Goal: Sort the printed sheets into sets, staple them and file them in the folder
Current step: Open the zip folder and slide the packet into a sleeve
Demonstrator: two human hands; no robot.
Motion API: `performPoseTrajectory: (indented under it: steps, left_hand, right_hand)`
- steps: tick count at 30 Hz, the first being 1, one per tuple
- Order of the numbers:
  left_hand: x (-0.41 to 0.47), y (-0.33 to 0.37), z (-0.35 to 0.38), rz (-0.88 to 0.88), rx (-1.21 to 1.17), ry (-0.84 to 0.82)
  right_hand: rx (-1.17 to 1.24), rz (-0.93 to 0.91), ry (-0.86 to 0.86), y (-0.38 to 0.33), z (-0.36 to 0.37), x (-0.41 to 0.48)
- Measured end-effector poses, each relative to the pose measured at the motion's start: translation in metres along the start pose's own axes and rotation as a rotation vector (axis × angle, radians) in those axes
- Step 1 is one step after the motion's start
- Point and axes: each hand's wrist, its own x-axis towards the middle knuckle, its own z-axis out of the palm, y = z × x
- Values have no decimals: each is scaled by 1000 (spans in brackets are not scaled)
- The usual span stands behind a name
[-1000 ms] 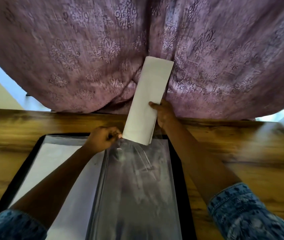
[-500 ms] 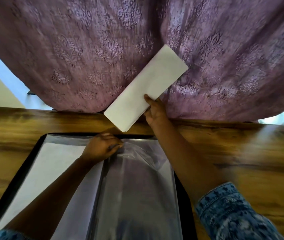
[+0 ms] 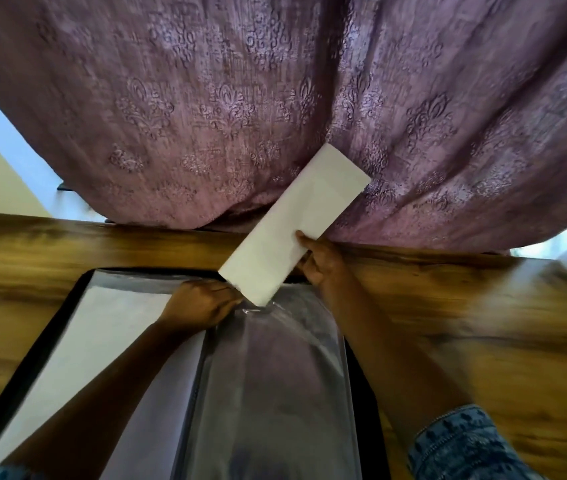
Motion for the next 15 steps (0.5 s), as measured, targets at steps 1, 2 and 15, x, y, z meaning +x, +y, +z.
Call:
performPoseTrajectory:
  steps: [1,2,15]
  left_hand:
    - [1,-1,0,-17,-13,-7]
    - [1,-1,-2,-43,-33,-18]
    - [41,-21,-1,-325,-321,-221]
  right_hand:
    - [-32,-9,6,-2,-4,-1]
    - [-63,-17,12,-5,-7,-2]
    - [-681,11,-30,-40,-7,-3]
